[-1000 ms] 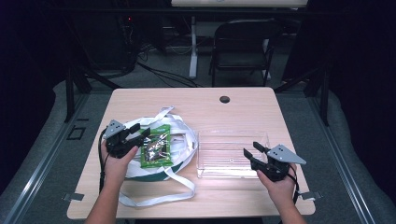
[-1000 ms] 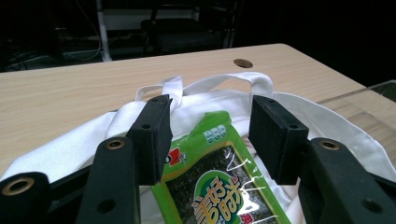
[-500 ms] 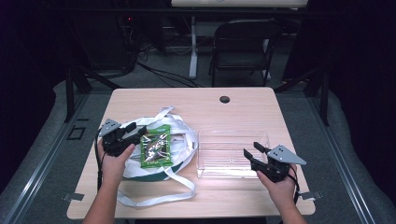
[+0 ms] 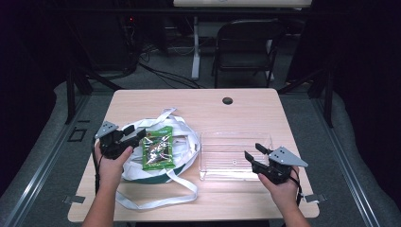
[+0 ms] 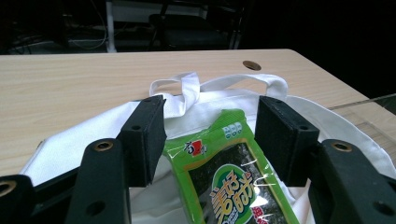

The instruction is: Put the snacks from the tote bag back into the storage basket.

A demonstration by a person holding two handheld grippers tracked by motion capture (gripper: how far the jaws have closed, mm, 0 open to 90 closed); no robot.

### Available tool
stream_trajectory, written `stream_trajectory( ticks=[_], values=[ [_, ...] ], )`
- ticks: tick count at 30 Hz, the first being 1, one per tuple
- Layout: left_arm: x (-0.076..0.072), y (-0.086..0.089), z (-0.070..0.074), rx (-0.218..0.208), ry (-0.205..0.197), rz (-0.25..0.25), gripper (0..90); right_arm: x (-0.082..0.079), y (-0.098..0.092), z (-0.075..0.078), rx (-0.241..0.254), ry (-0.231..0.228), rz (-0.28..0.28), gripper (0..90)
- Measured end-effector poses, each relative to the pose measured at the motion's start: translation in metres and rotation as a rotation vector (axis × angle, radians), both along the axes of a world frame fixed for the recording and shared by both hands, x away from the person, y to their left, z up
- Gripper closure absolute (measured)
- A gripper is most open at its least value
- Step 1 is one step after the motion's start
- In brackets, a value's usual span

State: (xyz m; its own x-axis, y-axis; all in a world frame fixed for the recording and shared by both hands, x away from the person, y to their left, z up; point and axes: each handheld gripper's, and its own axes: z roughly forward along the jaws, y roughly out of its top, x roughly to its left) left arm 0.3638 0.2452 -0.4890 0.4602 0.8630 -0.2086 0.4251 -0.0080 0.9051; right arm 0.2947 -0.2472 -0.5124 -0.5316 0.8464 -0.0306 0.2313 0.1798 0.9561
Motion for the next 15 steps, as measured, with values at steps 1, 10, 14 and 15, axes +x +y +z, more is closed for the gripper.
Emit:
stream_trajectory(
  ticks=[1, 10, 14, 15],
  values=[
    [0.0002, 0.0010, -0.0004, -0.003, 0.012, -0.001, 42.9, 0.0000, 0.0000, 0.0000, 0.000, 0.000, 0.000, 46.7],
    [0.0053, 0.0080, -0.0055, -0.049, 0.107, 0.002, 42.2, 0.0001, 0.0006, -0.0003, -0.005, 0.007, 0.007, 46.7],
    [0.0072, 0.0083, -0.0077, -0.046, 0.144, 0.004, 40.8, -0.0001, 0.0007, -0.0005, 0.003, 0.006, 0.006, 46.7],
    [0.0076, 0.0079, -0.0084, -0.049, 0.150, 0.005, 40.8, -0.0001, 0.0007, -0.0005, 0.003, 0.006, 0.006, 46.7]
  ],
)
